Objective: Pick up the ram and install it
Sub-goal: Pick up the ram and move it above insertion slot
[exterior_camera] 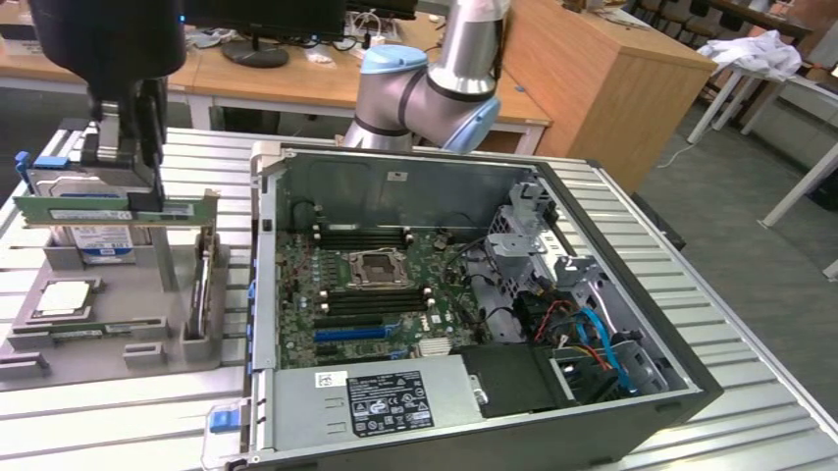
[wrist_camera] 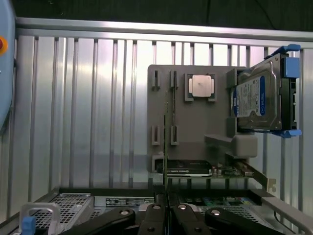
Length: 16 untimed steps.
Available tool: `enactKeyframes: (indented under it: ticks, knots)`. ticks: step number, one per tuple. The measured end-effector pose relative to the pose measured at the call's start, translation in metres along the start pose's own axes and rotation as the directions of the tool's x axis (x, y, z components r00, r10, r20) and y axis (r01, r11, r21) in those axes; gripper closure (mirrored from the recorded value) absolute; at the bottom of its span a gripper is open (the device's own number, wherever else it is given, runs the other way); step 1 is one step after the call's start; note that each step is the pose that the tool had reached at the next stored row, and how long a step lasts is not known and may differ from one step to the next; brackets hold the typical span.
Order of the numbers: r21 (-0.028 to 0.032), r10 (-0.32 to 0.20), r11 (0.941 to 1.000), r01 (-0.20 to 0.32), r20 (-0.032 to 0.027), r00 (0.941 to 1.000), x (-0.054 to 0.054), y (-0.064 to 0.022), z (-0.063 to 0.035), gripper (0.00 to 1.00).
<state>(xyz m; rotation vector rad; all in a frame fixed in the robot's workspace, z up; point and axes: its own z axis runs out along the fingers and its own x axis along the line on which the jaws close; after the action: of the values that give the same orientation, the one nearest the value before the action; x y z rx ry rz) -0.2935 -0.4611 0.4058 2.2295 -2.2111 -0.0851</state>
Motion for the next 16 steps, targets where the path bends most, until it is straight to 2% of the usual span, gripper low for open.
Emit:
enactKeyframes:
  ticks: [10,16]
  knots:
    - [0.0001,0.000,1.0000,0.000,0.0000,1.0000,0.000,-0.0214,-0.0008,0.88]
    - [0.0000,0.000,1.0000,0.000,0.0000,1.0000,0.000,-0.0312,-0.0012,0.88]
